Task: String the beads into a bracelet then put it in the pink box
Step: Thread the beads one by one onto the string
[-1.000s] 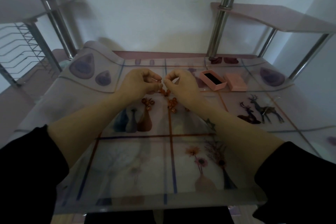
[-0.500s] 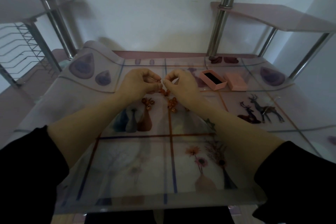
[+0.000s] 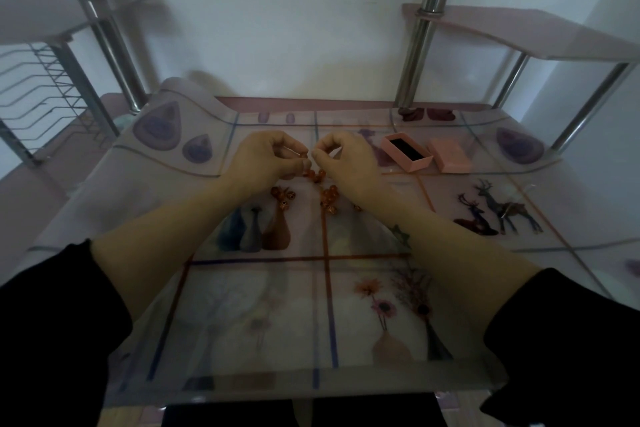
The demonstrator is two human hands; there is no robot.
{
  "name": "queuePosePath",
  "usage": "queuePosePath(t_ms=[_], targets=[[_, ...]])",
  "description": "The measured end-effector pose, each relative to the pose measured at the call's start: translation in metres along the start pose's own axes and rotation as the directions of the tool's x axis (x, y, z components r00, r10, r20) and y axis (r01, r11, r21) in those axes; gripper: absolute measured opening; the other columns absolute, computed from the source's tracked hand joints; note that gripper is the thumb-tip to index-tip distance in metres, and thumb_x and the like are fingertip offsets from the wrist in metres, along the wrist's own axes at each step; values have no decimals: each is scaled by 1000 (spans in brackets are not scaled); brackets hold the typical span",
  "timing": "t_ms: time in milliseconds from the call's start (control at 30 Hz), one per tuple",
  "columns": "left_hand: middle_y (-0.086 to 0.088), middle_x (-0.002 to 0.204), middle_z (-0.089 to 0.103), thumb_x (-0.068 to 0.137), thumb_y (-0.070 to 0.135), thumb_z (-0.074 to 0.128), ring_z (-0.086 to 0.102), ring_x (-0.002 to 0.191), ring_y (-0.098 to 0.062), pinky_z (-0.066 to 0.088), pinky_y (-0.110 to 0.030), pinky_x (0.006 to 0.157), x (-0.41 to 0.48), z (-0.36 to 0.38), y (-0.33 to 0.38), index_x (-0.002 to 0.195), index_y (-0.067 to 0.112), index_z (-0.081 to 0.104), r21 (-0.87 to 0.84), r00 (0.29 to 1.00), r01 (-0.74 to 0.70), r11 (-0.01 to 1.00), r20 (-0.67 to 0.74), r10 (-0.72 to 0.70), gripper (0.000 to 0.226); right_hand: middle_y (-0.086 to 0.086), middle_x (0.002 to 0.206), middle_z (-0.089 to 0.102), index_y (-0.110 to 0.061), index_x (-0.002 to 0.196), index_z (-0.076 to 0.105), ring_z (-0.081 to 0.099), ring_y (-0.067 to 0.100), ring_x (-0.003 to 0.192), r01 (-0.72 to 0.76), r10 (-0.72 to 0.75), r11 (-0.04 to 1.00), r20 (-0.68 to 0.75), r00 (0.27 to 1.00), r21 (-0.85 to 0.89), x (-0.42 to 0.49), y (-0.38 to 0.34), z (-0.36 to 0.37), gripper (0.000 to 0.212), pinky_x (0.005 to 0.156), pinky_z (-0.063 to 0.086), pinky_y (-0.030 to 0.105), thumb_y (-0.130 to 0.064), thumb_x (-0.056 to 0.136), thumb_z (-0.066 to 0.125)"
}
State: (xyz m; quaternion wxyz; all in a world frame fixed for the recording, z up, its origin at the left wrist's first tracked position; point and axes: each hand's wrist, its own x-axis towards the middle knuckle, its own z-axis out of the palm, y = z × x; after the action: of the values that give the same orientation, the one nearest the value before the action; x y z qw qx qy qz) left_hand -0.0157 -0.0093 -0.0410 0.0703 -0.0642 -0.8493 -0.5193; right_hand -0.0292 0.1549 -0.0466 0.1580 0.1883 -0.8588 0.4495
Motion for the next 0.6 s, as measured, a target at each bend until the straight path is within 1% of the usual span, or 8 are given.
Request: queuePosePath(t_ms=[100, 300, 467, 600], targets=[[-4, 78, 74, 77, 17, 78, 72, 72, -14, 58, -23, 67, 0, 0, 0, 87, 19, 67, 3, 1000, -1, 1000, 0, 1, 15, -12, 76, 59, -18, 81, 62, 54, 0, 67, -9, 9, 1000, 6, 1000, -5, 0, 0, 0, 8, 60, 42, 9, -16, 88, 64], [-2, 76, 74, 77, 17, 79, 71, 70, -11, 55, -18, 63, 1, 0, -1, 85, 22, 67, -19, 1000, -6, 1000, -1, 6, 15, -14, 74, 59, -21, 80, 62, 54, -3, 63, -3, 3, 1000, 11, 1000, -11, 0, 1, 0, 10, 58, 42, 5, -18, 88, 65], [-1, 74, 74, 76, 17, 79, 71, 68, -9, 53, -15, 61, 1, 0, 0, 83, 24, 67, -18, 1000, -17, 1000, 2, 17, 16, -15, 73, 59, -22, 79, 63, 54, -4, 67, -2, 2, 1000, 4, 1000, -29, 2, 4, 2, 9, 59, 41, 7, -19, 87, 66], [0, 72, 73, 75, 16, 80, 70, 66, -7, 55, -16, 62, 0, 0, 0, 85, 21, 68, -28, 1000, -25, 999, 16, 25, 17, -16, 69, 61, -21, 79, 67, 56, -4, 63, 8, -8, 999, 9, 1000, 37, 1, 3, -2, 9, 60, 45, 8, -17, 85, 70]])
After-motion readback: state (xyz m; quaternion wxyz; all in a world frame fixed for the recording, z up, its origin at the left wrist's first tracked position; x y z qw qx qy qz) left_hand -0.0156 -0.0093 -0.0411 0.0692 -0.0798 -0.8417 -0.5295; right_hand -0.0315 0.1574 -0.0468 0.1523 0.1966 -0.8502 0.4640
